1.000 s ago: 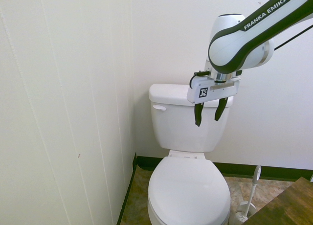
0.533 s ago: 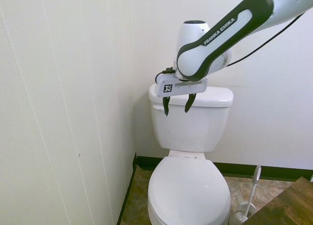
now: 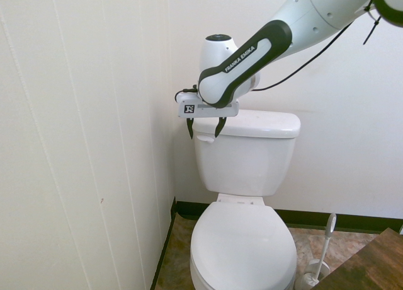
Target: Flush the toilet
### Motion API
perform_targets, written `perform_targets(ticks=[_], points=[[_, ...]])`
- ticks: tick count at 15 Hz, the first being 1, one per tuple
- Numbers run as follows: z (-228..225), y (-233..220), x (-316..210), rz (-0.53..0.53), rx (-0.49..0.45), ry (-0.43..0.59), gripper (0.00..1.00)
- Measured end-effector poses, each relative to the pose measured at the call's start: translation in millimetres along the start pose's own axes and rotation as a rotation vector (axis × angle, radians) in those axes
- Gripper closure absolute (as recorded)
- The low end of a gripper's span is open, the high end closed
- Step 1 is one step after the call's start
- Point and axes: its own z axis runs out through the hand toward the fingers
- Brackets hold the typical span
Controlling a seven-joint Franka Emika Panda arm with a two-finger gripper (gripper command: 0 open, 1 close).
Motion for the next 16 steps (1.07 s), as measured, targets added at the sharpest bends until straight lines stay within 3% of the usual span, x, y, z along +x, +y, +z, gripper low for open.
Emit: perform_targets(ticks=[7, 16], points=[[22, -35, 21, 0.076, -0.004, 0.034, 1.00], [51, -45, 53, 0.138, -0.032, 0.063, 1.00]])
